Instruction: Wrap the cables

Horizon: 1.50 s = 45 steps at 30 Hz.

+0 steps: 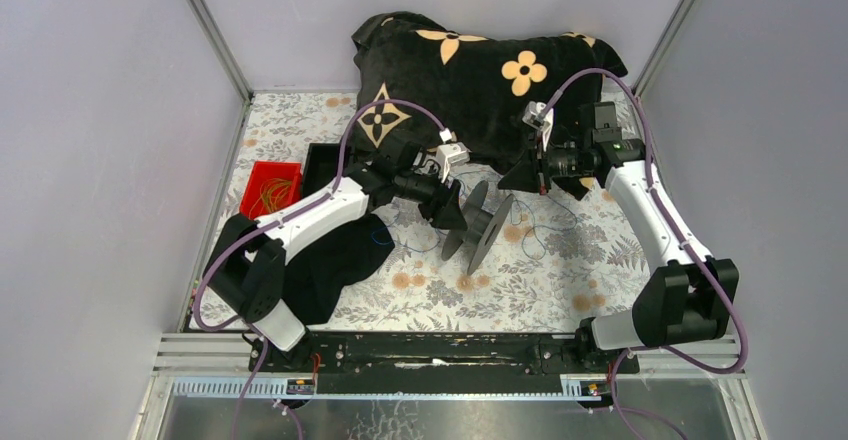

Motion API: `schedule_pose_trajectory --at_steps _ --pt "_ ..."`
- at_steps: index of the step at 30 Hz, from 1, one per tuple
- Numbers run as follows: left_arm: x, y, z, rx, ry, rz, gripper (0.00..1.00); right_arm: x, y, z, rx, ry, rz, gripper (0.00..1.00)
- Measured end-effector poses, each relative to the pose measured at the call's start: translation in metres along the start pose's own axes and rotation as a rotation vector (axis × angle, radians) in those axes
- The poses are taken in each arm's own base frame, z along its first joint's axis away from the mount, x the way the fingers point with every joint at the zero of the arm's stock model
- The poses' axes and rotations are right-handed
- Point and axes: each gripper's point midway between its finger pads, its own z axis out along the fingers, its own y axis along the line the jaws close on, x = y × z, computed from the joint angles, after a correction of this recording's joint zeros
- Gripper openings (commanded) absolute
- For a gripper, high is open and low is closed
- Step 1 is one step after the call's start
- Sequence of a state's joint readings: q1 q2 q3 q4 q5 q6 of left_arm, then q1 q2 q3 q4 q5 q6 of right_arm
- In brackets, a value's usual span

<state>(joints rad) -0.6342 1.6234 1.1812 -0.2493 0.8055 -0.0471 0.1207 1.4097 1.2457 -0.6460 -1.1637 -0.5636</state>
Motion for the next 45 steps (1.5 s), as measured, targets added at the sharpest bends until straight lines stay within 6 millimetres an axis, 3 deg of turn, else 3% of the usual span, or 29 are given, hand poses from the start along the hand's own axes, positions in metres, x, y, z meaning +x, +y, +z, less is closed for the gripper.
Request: schedule_pose_trajectory --at_steps 9,18,28,36,41,45 --pt "-0.001 -0.002 -0.002 -0.013 0.002 0.057 0.58 0.017 0.009 0.010 -0.050 0.013 0.038 0.00" --pt "-0.003 -0.005 -0.004 -0.051 -0.001 0.143 0.47 0.037 0.006 0.018 -0.057 0.004 0.127 0.00" --pt "-0.004 0.003 -0.005 -0.097 -0.001 0.166 0.36 0.036 0.004 0.020 -0.043 -0.016 0.158 0.00" --pt "-0.004 0.007 -0.006 -0.114 0.000 0.186 0.44 0.035 0.001 0.021 -0.017 -0.033 0.179 0.00" --pt "-0.003 0.006 -0.006 -0.110 0.002 0.187 0.59 0.034 -0.001 0.020 0.000 -0.035 0.183 0.00" --pt "-0.006 0.005 -0.006 -0.109 -0.002 0.180 0.64 0.034 -0.002 0.020 0.007 -0.033 0.184 0.00"
